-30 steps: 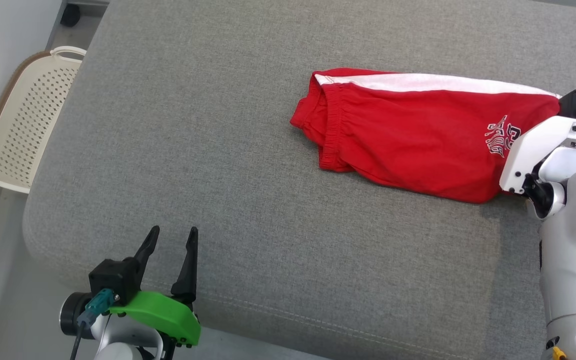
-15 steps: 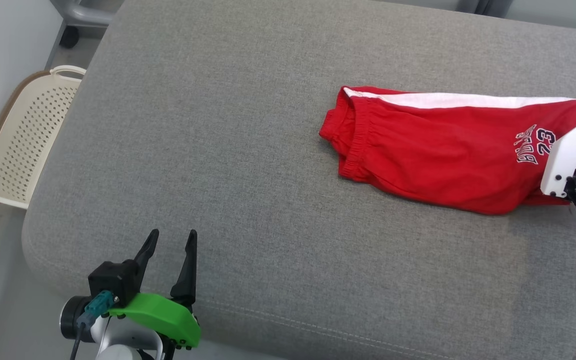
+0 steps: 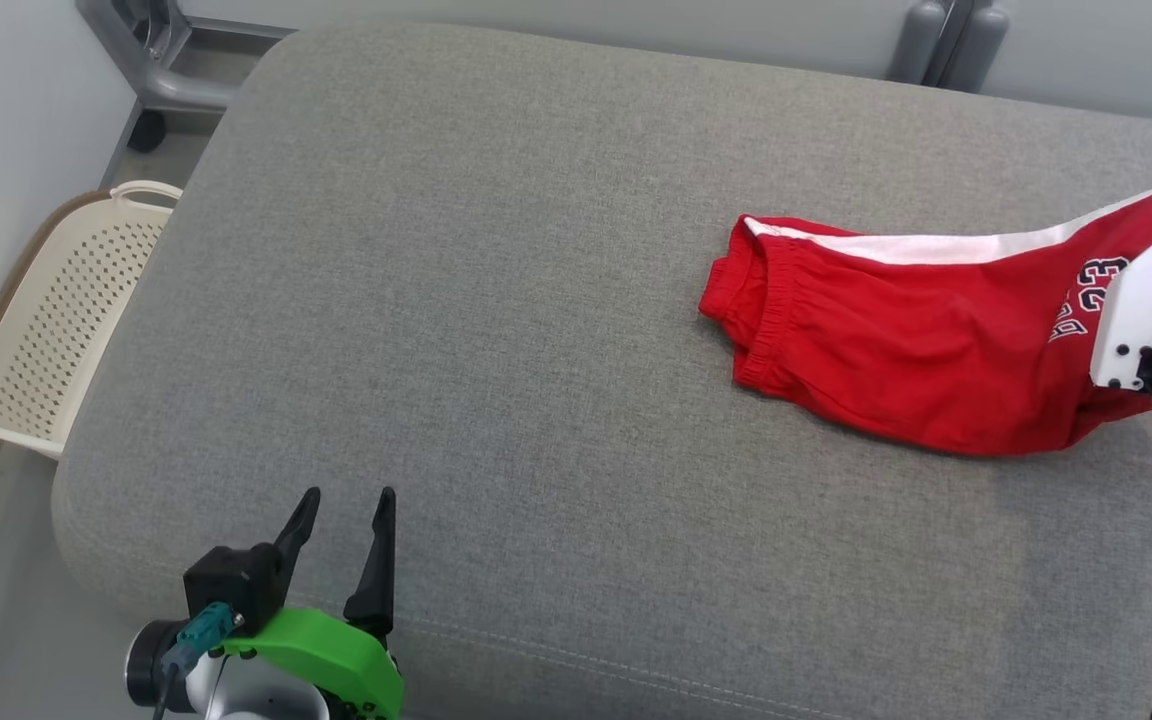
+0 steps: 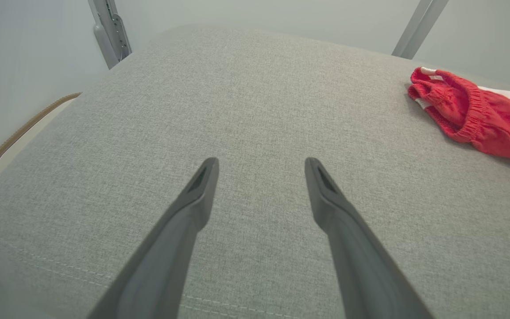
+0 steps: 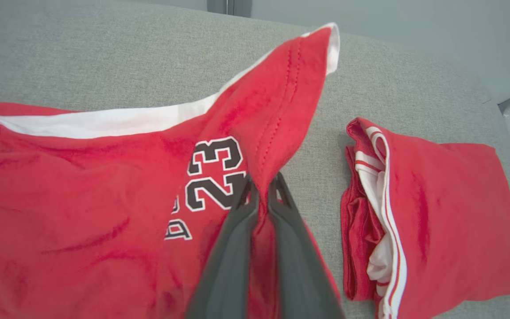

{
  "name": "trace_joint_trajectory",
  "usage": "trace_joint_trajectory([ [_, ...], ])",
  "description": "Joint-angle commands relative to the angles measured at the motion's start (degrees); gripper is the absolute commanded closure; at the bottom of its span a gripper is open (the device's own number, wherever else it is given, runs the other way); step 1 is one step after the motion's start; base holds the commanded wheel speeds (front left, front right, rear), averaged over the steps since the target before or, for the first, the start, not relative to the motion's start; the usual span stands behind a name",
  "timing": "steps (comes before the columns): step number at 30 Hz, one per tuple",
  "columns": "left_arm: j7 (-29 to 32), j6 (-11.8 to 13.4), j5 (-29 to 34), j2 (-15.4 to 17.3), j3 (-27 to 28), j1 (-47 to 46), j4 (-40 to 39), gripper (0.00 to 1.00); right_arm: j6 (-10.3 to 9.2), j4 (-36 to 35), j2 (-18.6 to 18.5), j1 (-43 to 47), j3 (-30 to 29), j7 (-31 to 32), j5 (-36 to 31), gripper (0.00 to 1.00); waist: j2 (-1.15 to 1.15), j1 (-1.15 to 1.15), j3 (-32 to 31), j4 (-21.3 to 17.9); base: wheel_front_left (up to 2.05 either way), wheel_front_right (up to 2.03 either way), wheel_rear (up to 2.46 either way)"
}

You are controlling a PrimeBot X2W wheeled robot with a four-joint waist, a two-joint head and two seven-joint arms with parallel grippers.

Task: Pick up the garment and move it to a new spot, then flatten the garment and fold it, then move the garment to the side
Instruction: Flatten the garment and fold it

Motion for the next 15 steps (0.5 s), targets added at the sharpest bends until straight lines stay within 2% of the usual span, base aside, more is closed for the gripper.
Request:
trace_joint_trajectory([
  [1,-0.18,0.14,-0.14,0.25,-0.02,0.74,0.06,0.00,-0.09,-0.51,0.20,0.44,0.61,0.00,0.42,1.00,0.00,0.00,-0.78,0.13,0.00,0.00,0.00],
  [8,0.19,0.00,-0.35,0.41,-0.70,1.54,0.05,0.00,-0.09,0.84,2.52,-1.31,5.79,1.30,3.87,1.00,0.00,0.00,-2.18,0.92,0.00,0.00,0.00],
  [15,-0.07,-0.81,-0.52,-0.22,-2.04,0.57,0.50,0.00,-0.08,7.78,4.16,-5.30,8.11,0.18,5.87,1.00,0.00,0.00,-1.68,4.27,0.00,0.00,0.00],
])
